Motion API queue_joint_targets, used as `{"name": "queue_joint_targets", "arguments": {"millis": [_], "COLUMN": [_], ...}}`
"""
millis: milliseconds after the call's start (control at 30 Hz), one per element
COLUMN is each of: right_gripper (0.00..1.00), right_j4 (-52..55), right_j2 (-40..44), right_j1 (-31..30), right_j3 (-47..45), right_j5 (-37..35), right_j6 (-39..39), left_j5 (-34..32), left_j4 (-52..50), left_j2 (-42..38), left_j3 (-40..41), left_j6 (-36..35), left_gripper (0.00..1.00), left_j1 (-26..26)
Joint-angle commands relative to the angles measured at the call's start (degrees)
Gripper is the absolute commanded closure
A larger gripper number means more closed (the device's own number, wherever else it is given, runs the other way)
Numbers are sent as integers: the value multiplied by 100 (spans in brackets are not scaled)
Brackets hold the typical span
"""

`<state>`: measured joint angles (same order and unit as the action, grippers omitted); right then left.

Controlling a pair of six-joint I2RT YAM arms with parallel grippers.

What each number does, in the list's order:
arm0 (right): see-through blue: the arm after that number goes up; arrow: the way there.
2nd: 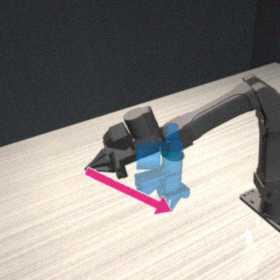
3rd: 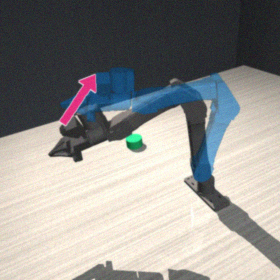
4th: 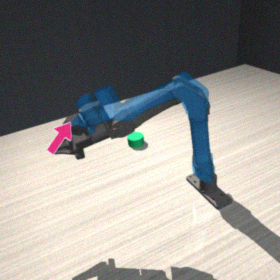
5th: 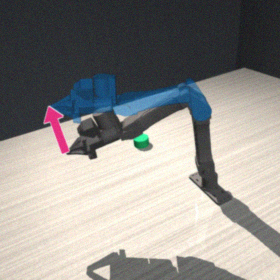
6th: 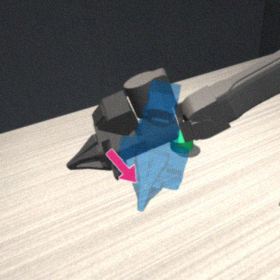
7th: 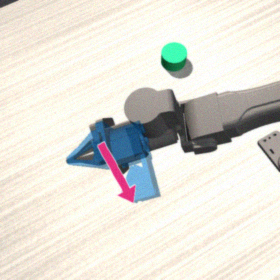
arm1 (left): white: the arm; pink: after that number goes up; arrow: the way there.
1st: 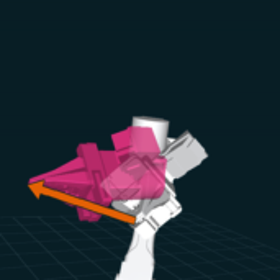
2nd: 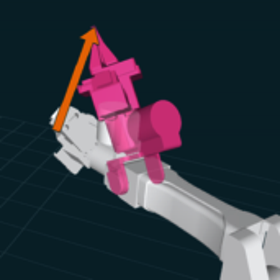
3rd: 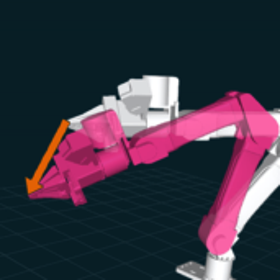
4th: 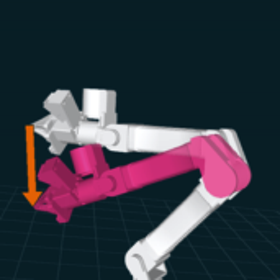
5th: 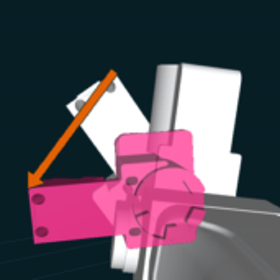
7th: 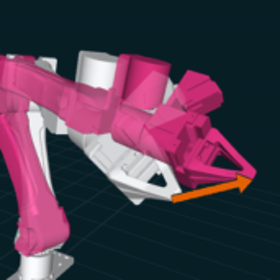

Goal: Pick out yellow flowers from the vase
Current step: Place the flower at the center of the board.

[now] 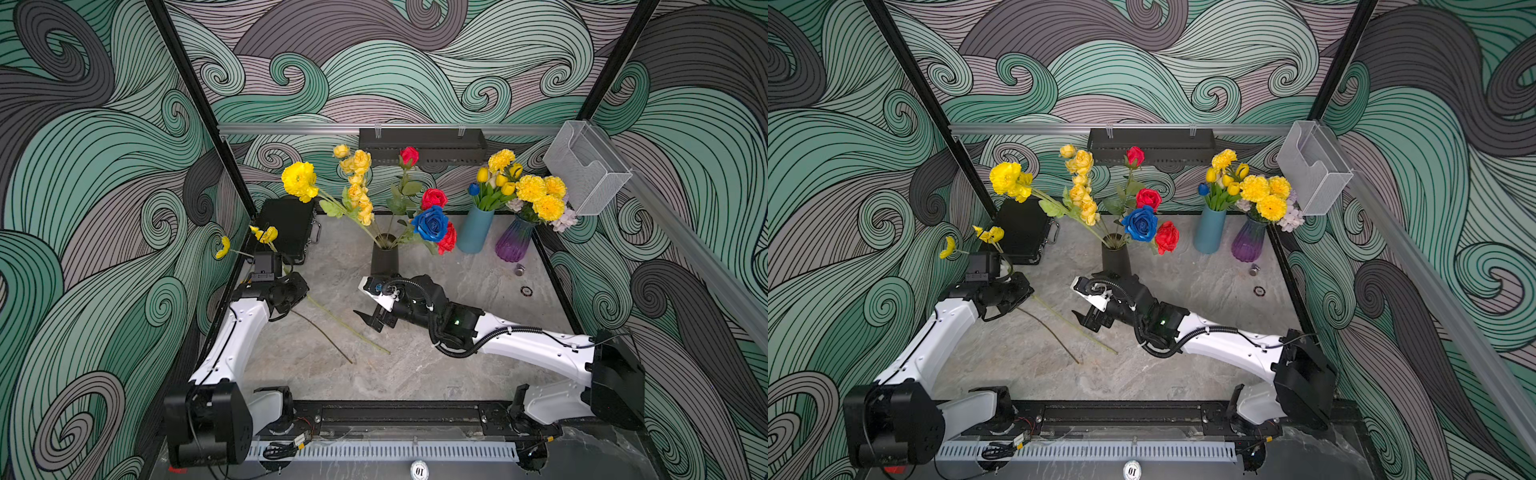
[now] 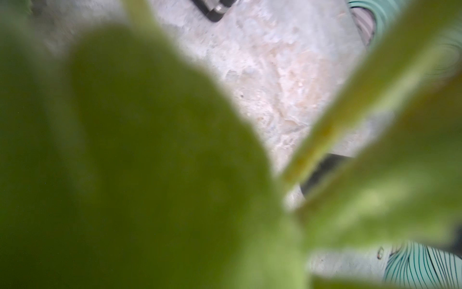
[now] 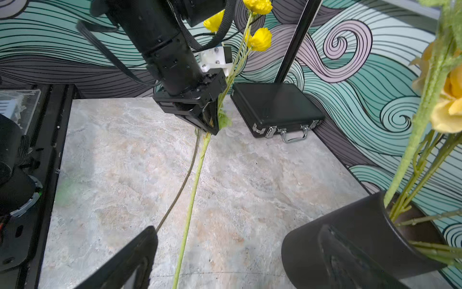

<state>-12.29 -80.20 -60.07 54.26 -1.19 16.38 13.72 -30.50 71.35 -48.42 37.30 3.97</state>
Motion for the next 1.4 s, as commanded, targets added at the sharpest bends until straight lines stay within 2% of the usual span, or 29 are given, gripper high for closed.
{"name": "queue_joint_targets", "arguments": {"millis": [0,267,433,533,667,767,800,867,1033,1200,1367], "right_gripper": [1,0,0,0,1,1,1,0,0,0,1], "right_j4": [-67,5,-16,-15,-19,-49,-69,-113,-166,-157,-111], "right_j2": [119,322,421,457,547,684,724,809,968,1053,1053], "right_j1": [-7,-16,-17,-18,-12,-3,1,17,94,157,175], "right_j3": [-118,-487,-618,-610,-598,-642,-668,-719,-828,-856,-869], "right_j5": [-247,-540,-770,-889,-1148,-1356,-1410,-1485,-1627,-1585,-1568], "right_j6": [-369,-901,-978,-968,-966,-953,-948,-944,-960,-1056,-1093], "left_j5": [71,16,32,28,-192,-467,-568,-719,-503,-728,-228], "left_j4": [667,927,979,992,802,519,394,150,-55,17,-16], "left_j2": [391,1120,1155,1056,413,-219,-451,-835,-1478,-1345,-831], "left_j3": [100,57,151,245,370,406,413,371,193,228,173], "left_j6": [164,65,113,176,234,235,242,234,130,277,225], "left_gripper": [91,83,76,74,69,59,53,45,40,32,30], "left_j1": [104,287,345,383,403,412,407,405,386,409,396]}}
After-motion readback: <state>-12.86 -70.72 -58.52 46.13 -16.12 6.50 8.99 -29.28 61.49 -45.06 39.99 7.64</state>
